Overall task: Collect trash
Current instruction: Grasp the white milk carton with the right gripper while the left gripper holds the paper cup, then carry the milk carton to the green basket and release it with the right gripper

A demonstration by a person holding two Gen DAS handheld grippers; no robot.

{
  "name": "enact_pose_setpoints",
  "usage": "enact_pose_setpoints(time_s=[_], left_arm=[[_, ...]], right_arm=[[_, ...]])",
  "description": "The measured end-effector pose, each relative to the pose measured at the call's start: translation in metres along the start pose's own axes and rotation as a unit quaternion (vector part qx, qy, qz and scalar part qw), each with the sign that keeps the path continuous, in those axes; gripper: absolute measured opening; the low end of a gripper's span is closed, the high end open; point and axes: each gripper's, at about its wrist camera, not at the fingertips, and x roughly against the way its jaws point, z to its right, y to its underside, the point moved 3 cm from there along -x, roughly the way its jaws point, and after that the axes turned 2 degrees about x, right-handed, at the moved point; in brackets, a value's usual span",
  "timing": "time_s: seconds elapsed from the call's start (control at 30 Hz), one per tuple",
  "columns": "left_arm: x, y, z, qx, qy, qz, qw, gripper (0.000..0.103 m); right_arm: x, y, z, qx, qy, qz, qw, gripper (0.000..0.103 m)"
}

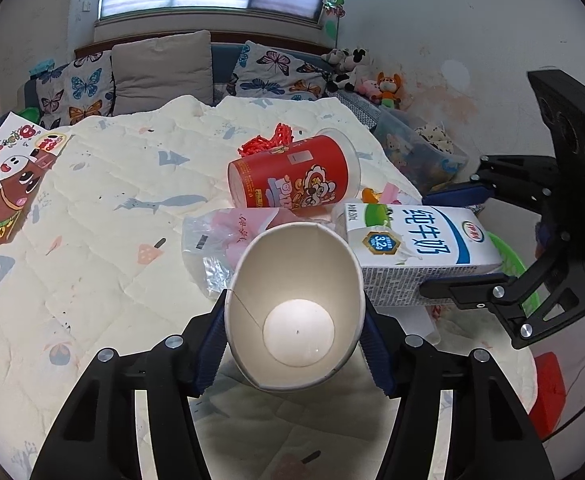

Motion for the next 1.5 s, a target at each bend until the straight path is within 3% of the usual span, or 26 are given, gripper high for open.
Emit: enact_pose_setpoints(time_s=[0.47, 0.73, 1.1, 1.5], left_arm=[[0.027, -0.005, 0.014, -0.005, -0.002, 0.022, 0.9997, 0.057], [0.028, -0.002, 0.021, -0.010, 0.000, 0.021, 0.9997, 0.057], [0.027, 0.002, 0.022, -0.007, -0.001, 0.017, 0.9998, 0.057], [0.046, -0.003, 0.045, -0.025, 0.011, 0.036, 0.9990, 0.057]], right_arm=[[0.036, 0.028, -0.011, -0.065, 0.038, 0.056, 0.996, 0.068], [0.029, 0.049, -0.027, -0.096, 0.010, 0.041, 0.994, 0.068], [0.011, 0.058, -0.032, -0.126, 0.006, 0.034, 0.991, 0.069], [0.062, 0.077, -0.031, -0.198, 0.020, 0.110, 0.974, 0.068]])
